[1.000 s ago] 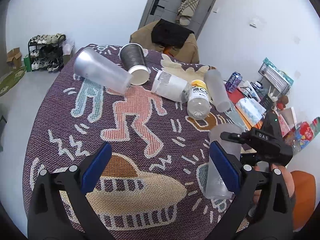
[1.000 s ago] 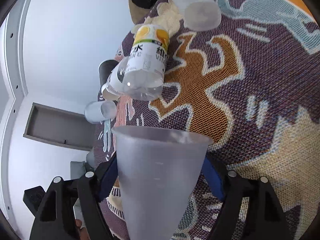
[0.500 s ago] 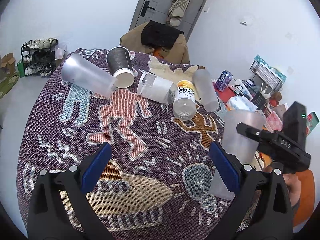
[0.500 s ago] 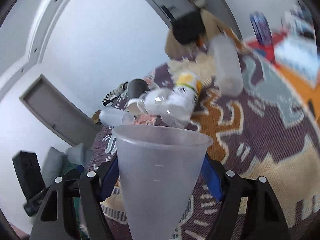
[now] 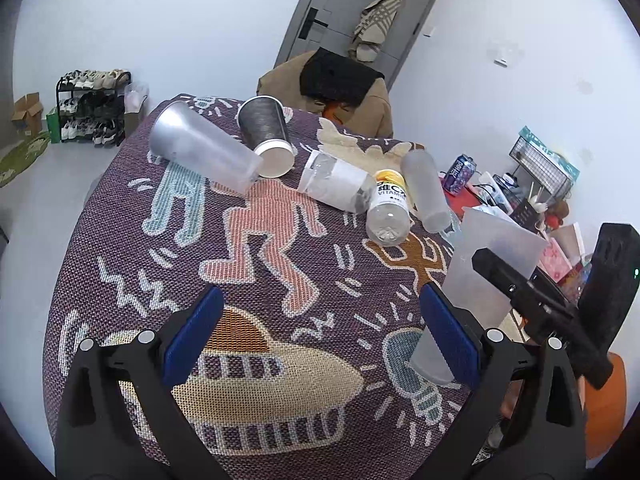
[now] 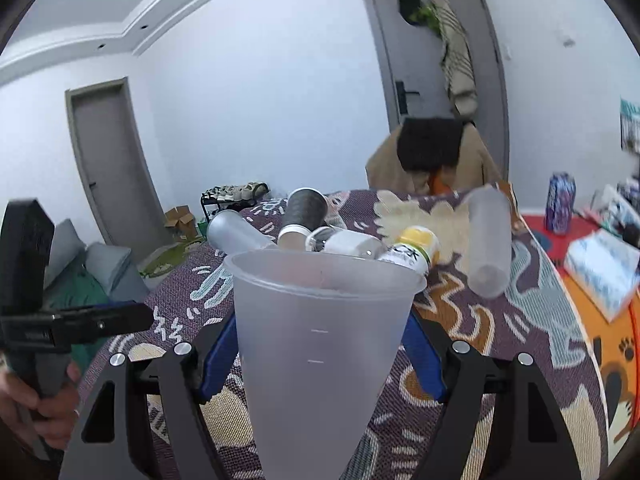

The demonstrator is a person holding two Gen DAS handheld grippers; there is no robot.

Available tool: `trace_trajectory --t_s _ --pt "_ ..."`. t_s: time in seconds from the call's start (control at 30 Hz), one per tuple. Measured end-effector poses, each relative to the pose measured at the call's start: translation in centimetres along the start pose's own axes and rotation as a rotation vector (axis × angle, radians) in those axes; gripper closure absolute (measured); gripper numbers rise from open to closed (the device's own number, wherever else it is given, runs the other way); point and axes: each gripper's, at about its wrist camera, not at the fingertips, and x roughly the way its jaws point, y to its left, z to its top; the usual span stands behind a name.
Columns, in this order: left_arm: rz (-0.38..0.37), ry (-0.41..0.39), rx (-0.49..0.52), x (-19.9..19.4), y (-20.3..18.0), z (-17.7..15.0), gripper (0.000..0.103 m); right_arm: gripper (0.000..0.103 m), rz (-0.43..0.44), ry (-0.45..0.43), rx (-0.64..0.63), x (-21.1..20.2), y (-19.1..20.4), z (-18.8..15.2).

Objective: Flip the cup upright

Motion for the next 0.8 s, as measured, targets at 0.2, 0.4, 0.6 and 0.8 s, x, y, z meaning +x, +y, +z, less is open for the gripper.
trace_trajectory --t_s 0.2,0.4,0.6,0.8 --pt "0.001 -0.006 -0.024 -0.1 0.7 -0.2 0.006 0.030 -0.037 -0.065 -0.084 0.2 1.0 -0.6" --pt "-0.002 -0.004 -0.031 0.1 1.0 -0.4 0.006 0.030 -0.047 -0.076 -0.141 0.7 1.6 -2.1" --pt "-0.011 0.001 -0.023 0.1 0.7 -0.7 0.006 0.030 -0.033 -0.074 -0.128 -0.7 1.5 -2.7" --pt "-0.025 0.001 -0.004 0.0 -0.2 -0.8 0.006 0.006 -0.027 0.011 -0.086 -1.8 1.1 -2.6"
